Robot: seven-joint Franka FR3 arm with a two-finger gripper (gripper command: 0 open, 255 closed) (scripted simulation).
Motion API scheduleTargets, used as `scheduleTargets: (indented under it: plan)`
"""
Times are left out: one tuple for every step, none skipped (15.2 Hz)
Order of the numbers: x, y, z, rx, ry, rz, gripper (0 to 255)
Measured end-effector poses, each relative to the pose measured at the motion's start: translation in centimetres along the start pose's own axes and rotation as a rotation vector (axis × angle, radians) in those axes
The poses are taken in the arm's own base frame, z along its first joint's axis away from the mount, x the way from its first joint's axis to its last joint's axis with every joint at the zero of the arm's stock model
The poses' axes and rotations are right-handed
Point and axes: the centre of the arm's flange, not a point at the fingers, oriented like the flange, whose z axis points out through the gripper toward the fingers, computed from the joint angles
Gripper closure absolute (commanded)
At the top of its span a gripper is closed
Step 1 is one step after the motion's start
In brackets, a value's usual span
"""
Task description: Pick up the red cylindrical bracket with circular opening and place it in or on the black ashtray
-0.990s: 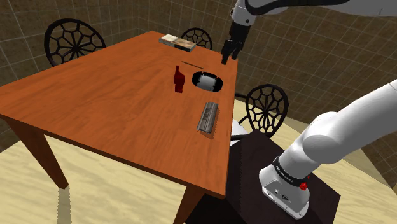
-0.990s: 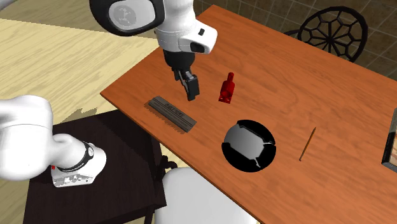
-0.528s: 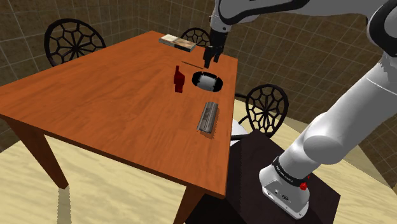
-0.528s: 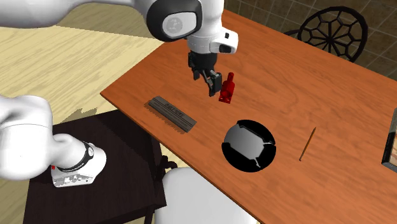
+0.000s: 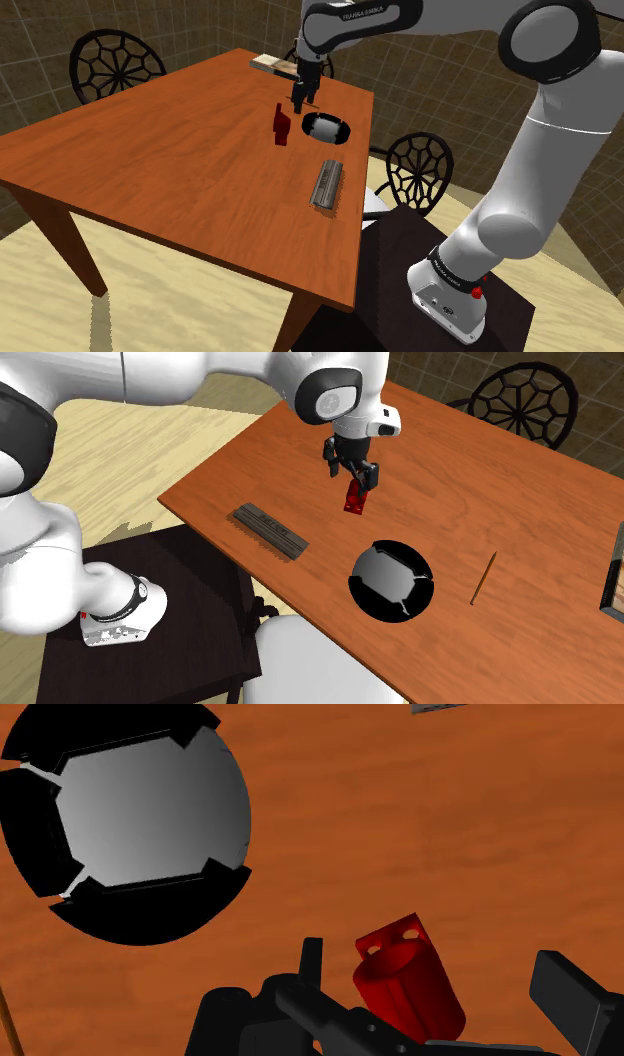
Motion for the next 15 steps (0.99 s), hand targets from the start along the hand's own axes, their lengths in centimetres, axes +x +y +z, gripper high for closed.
scheduleTargets:
  plan:
    - [1.1, -0.3, 0.9, -0.001, -0.002, -0.016, 0]
    - [2.2, -0.4, 1.6, -0.002, -0.004, -0.032, 0]
    - [3.3, -0.8, 2.5, -0.004, -0.005, -0.047, 0]
    - [4.1, -0.9, 2.9, -0.004, -0.007, -0.059, 0]
    - [4.5, -1.0, 3.5, -0.004, -0.007, -0.065, 0]
    - [4.7, -1.0, 3.9, -0.005, -0.007, -0.068, 0]
    - [4.9, -0.9, 4.4, -0.005, -0.007, -0.069, 0]
    - [4.9, -1.0, 4.9, -0.005, -0.008, -0.07, 0]
    - [5.0, -1.0, 5.4, -0.005, -0.007, -0.07, 0]
    - [5.0, -0.9, 5.9, -0.005, -0.008, -0.071, 0]
    - [5.0, -0.9, 6.6, -0.005, -0.008, -0.07, 0]
    - [5.0, -0.9, 6.9, -0.005, -0.008, -0.07, 0]
    - [5.0, -0.9, 7.1, -0.005, -0.008, -0.07, 0]
    - [5.0, -1.0, 7.2, -0.005, -0.008, -0.071, 0]
    - [5.0, -1.0, 7.3, -0.005, -0.007, -0.071, 0]
